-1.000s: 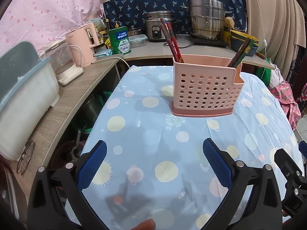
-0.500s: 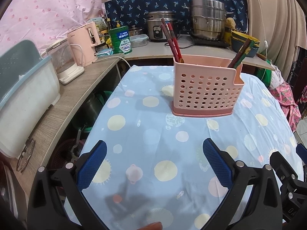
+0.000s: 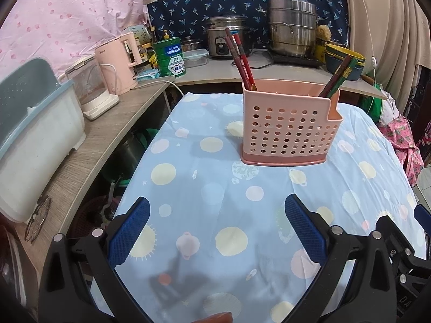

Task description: Organize utensils

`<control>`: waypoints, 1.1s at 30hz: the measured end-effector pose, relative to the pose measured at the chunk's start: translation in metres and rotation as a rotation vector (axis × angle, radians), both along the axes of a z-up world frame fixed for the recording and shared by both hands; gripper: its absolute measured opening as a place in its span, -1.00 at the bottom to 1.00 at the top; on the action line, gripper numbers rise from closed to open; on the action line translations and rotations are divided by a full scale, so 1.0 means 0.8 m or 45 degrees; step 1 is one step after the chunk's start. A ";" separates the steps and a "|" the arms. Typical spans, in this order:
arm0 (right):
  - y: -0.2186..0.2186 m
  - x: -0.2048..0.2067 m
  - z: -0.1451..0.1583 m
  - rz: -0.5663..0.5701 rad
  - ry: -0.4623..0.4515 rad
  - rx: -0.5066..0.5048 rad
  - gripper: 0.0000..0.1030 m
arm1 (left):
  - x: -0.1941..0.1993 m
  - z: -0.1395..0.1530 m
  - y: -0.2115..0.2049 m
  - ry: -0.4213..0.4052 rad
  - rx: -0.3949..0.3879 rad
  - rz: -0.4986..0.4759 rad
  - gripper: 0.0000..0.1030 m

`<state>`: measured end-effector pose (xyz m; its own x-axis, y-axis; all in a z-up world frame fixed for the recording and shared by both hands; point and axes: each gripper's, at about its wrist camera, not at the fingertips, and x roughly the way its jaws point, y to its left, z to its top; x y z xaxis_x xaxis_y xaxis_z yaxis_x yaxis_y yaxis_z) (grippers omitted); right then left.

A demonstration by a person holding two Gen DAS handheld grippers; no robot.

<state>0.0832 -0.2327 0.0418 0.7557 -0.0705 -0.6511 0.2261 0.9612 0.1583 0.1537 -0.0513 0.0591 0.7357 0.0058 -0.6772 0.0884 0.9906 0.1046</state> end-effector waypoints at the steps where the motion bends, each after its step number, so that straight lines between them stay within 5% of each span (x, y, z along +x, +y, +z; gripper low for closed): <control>1: 0.000 0.000 0.000 -0.001 0.000 0.000 0.88 | 0.000 0.000 -0.001 0.000 0.003 0.001 0.86; 33: 0.000 0.001 -0.003 -0.004 0.007 0.004 0.88 | 0.002 -0.001 0.001 0.001 0.021 0.015 0.86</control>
<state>0.0841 -0.2325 0.0395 0.7519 -0.0709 -0.6554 0.2303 0.9598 0.1603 0.1551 -0.0506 0.0585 0.7349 0.0255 -0.6777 0.0771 0.9897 0.1208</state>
